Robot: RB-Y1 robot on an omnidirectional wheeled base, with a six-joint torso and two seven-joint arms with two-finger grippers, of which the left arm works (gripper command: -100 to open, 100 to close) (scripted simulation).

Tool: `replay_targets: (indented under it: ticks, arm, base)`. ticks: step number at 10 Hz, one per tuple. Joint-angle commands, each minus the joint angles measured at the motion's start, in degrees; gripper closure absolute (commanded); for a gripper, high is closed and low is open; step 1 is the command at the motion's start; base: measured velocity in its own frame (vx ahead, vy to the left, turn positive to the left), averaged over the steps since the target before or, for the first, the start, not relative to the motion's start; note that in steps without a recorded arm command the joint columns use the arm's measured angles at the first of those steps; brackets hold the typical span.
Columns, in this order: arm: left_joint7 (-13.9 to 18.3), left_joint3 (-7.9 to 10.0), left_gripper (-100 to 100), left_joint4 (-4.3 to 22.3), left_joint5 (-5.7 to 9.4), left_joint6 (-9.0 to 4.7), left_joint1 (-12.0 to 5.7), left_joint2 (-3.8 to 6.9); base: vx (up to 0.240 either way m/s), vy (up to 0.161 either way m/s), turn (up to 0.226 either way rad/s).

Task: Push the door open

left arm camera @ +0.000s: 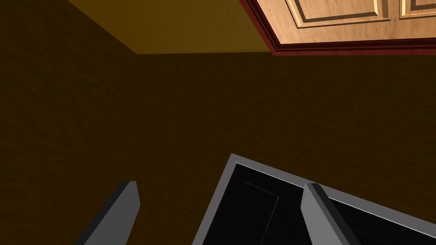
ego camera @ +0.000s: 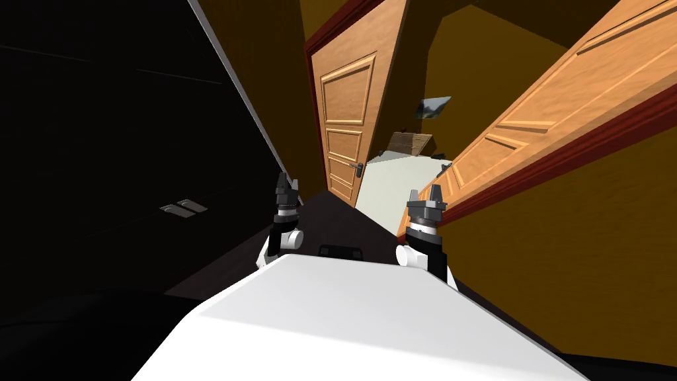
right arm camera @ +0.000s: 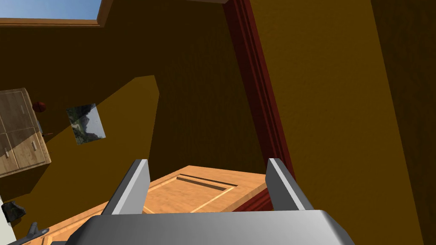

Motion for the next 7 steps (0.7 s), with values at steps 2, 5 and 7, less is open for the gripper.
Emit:
replay_targets:
  ticks: [2,5,7]
  arm:
    - [-0.3,-1.24,-100,3.6,0.31,-0.28,-1.58,0.00]
    - [-0.5,-2.06,-100,7.7,1.05,0.11,-4.12,0.27]
    - [-0.5,-2.63,-100,10.6,1.57,0.39,-5.91,0.43]
  base:
    - [0.088,0.027,-0.055]
    - [0.093,0.016,-0.063]
    - [0.096,0.030,-0.067]
